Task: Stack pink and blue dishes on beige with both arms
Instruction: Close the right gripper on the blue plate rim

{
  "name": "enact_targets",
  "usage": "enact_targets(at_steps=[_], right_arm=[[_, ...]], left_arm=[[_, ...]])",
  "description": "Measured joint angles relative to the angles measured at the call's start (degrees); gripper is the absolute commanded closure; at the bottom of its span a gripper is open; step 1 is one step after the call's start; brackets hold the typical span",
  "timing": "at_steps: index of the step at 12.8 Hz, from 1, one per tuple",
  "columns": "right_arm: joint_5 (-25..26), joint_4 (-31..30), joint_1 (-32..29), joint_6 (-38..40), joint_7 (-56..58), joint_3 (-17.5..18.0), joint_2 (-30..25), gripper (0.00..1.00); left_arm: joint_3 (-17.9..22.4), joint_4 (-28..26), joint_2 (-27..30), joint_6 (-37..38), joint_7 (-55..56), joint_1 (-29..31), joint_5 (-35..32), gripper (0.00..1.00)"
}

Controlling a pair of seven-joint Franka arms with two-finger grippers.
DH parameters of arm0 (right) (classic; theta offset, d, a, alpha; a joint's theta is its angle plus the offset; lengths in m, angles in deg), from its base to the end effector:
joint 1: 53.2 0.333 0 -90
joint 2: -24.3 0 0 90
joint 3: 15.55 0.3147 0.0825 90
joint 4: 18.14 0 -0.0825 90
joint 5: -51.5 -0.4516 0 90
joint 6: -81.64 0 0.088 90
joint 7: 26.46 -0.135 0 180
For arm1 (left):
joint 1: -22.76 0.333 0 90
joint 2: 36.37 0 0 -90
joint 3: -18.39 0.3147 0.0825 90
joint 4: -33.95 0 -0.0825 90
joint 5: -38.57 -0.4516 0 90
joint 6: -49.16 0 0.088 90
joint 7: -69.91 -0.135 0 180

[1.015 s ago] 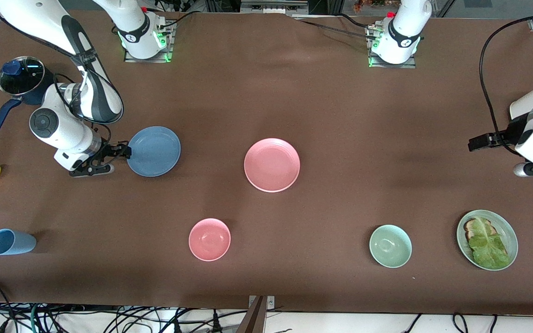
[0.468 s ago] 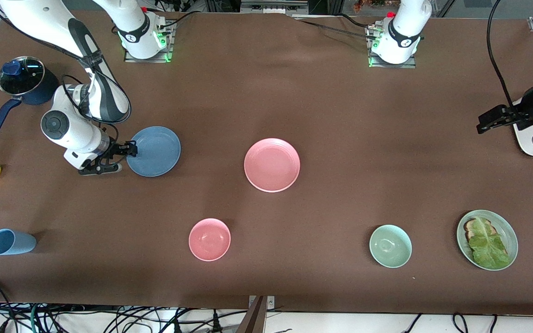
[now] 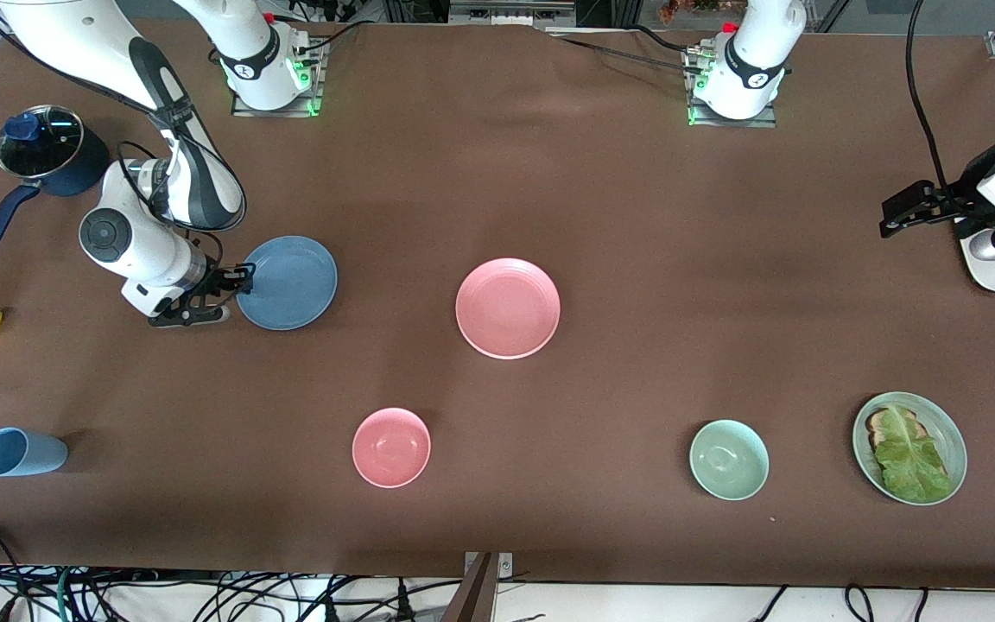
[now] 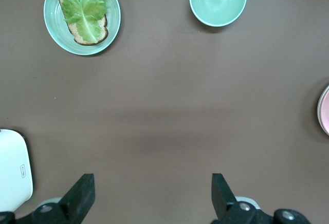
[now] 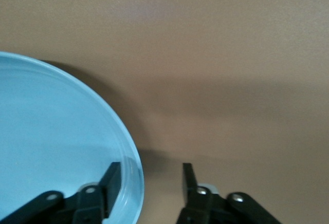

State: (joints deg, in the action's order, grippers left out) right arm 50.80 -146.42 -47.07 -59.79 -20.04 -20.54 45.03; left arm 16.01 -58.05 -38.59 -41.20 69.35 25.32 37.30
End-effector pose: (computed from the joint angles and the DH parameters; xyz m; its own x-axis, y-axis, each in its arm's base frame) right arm 0.5615 0.0076 0.1088 0.9835 0.1234 -0.1323 0.1258 -0.9920 0.0098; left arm 0.6298 0.0053 0.5527 0.9977 -0.0069 -0.0675 -0.0082 -0.9998 -0.0198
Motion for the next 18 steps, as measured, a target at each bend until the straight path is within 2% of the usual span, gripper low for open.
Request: enact_targets(at_steps=[5,8,13,15,18], right_arm=[[0.0,0.0,0.0,0.0,-0.1,0.2,0.3,0.88],[0.0,-0.1,0.0,0.0,-2.0,1.6,0.5,1.00],[-0.1,0.3,0.0,1.1,-2.3,2.1,-1.1,1.00],[-0.1,2.8,0.0,5.9,-2.3,2.8,-3.4,1.00],[-1.0,13.6,0.3,20.4,-2.5,4.9,-6.4,1.00]], left_arm=[[0.0,-0.6,0.6,0.1,-0.1,-0.1,0.0,0.00],[0.1,-0.6,0.7,-0.1,-0.2,0.2,0.0,0.00],[0.3,-0.6,0.7,-0.1,-0.7,0.4,0.0,0.00],[0.3,-0.7,0.7,-0.1,-1.2,0.5,0.0,0.00],[0.3,-0.7,0.7,0.0,-1.5,0.4,0.0,0.00]])
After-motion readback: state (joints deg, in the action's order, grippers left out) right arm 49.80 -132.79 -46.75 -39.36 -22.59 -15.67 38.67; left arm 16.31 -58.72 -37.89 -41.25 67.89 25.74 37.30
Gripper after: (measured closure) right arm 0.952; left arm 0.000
